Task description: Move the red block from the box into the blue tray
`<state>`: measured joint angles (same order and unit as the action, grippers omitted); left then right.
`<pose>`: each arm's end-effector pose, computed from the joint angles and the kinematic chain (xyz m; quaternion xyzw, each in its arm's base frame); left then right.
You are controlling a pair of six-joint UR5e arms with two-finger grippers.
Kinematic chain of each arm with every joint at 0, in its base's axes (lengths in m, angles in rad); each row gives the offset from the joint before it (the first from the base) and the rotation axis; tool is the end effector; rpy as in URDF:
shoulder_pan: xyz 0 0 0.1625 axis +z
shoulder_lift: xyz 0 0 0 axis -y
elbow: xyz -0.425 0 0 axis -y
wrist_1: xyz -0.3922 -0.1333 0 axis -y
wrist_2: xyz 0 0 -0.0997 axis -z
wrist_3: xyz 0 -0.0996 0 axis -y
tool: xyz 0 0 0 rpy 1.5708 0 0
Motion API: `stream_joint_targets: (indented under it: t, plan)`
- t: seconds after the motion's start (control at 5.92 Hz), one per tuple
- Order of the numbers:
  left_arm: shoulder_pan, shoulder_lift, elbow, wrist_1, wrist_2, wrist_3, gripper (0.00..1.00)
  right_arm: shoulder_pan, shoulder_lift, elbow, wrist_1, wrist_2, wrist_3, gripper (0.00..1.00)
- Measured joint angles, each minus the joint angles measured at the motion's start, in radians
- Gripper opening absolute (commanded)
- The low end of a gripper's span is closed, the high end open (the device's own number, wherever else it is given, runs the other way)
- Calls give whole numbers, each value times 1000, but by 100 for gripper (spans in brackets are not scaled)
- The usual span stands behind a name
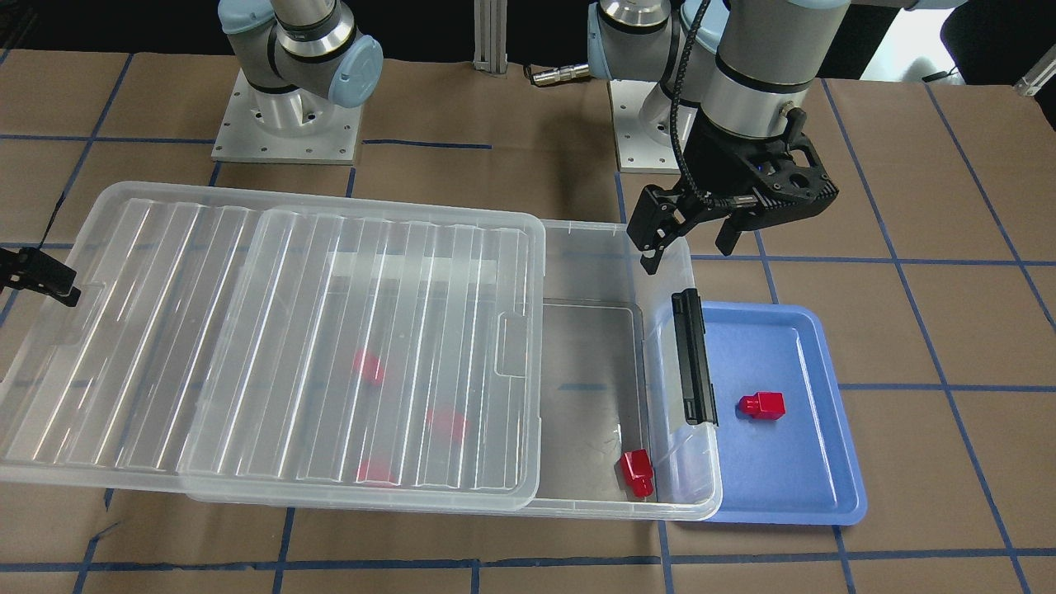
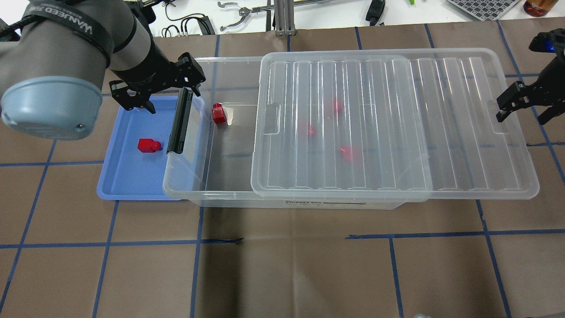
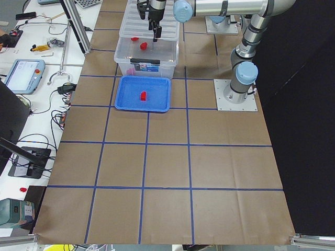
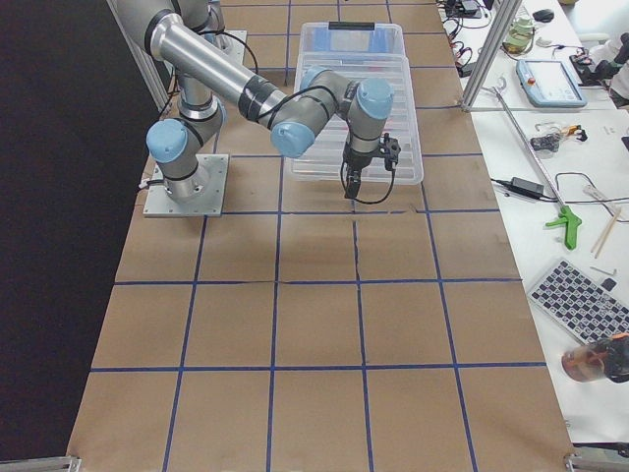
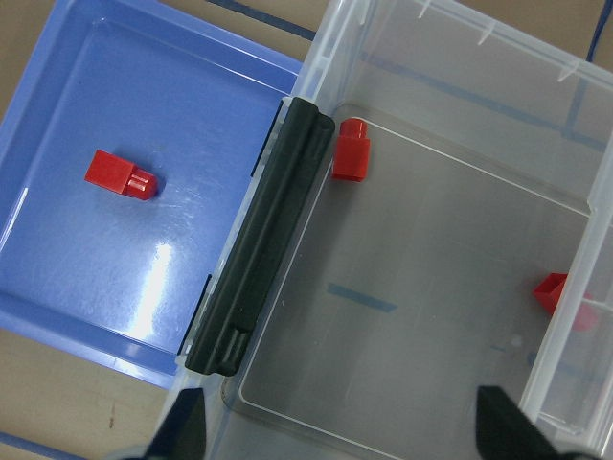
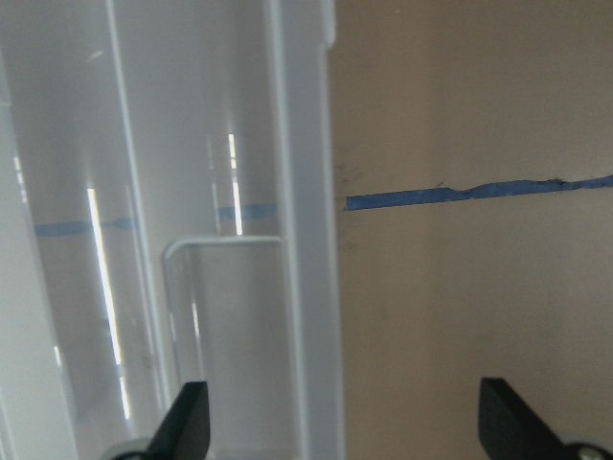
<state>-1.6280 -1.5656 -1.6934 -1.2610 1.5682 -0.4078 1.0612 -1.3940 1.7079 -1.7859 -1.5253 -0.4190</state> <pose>-0.1622 -0.4957 0.4629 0.1735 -0.9801 0.0932 0.0234 -0.1417 -0.5362 0.3509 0.0463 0.9974 0.0340 0.0424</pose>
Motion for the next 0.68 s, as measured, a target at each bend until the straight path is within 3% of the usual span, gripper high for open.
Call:
stream_joint_targets:
  t: [0.68]
  plan:
    - [3, -2, 10, -24, 2, 66, 98, 50, -25, 22, 1, 61, -11, 100]
